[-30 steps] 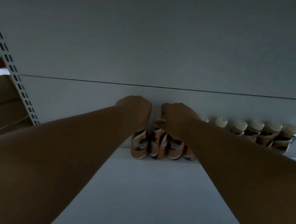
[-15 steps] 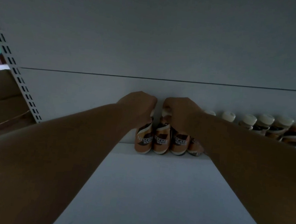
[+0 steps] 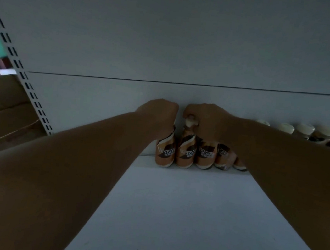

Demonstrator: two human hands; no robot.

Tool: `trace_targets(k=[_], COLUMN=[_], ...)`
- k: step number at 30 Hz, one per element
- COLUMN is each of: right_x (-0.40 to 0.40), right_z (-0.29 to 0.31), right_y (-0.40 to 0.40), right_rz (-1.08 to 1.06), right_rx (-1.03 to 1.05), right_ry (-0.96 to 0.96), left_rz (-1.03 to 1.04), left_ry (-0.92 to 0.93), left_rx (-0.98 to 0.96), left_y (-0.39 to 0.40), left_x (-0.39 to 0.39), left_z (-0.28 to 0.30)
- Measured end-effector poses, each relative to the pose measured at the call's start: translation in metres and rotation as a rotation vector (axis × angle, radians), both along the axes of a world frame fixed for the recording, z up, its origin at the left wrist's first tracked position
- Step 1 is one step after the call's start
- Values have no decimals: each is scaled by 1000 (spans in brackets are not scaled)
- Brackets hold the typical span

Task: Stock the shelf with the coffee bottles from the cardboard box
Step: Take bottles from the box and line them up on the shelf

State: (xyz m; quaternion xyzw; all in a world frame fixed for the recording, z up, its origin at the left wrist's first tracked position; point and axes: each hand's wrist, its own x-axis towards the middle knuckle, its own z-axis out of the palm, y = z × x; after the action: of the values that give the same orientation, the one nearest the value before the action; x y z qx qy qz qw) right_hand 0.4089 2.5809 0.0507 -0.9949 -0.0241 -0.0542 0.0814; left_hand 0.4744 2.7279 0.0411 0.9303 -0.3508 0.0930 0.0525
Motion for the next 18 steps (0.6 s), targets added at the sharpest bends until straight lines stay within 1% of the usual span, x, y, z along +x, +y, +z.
trace_targets(k=[2, 6, 11, 18], right_x=[2, 4, 3, 4], right_z=[0, -1, -1, -4], right_y=[2, 7, 7, 11], right_rz=[-20, -92, -83, -133], right_rx=[-39, -20, -23, -41], right_ry=[-14, -55, -56, -89], left_rz=[-10, 7, 25, 40], left_ry=[21, 41, 47, 33], left_rx=[-1, -40, -98, -71], left_y=[0, -2, 2, -2], left_x=[0, -1, -1, -7], left_z=[0, -5, -9, -5])
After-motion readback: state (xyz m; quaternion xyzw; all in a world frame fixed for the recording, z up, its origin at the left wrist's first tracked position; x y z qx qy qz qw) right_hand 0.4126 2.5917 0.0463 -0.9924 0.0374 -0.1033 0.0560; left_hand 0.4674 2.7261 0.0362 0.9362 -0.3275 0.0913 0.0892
